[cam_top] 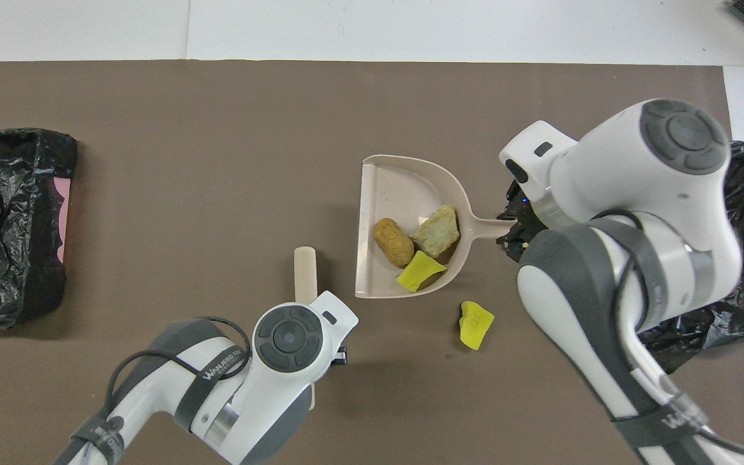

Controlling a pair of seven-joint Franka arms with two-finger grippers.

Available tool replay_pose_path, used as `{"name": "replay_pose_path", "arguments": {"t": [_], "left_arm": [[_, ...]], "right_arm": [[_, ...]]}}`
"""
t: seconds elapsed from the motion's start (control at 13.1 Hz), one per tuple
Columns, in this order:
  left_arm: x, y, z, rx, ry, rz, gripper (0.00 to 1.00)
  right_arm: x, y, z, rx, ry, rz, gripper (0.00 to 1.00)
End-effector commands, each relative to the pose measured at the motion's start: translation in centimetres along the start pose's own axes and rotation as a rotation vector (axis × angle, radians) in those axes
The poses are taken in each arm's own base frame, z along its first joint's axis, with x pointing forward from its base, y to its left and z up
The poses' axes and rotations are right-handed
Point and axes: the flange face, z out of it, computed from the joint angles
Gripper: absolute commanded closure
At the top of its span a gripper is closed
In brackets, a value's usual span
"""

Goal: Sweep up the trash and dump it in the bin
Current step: 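Carry the loaded dustpan with the right gripper over the nearby black bag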

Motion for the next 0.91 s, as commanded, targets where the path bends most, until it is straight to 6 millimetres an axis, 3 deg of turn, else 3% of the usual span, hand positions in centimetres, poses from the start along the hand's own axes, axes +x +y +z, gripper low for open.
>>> {"name": "replay_pose_path", "arguments": {"t": [0.0,0.08,0.23,0.53,0.84], "left_arm": [[-5.3,1.0,0.1,-0.052,0.012,-0.016,1.00],[-6.7,1.3,0.3,-0.050,0.011,-0.008,1.00],[-8.3,1.9,0.5,-0.091,-0.039,-0.025,1.00],[-9.0,2.3,0.6,-0.114,-0.059,-0.052,1.00],[-9.3,3.2,1.5,-0.113,-0.051,-0.049,0.99]], "right_arm": [[-6.7,1.0,-2.8,0.020,0.033,-0.065,1.00],[-9.2,1.4,-4.2,0.018,0.025,-0.090,1.00],[-14.9,1.7,-5.0,0.029,0.022,-0.089,1.00],[-27.9,1.2,-6.2,0.020,-0.105,-0.131,1.00],[-35.8,1.1,-7.9,-0.036,-0.335,-0.212,1.00]]}}
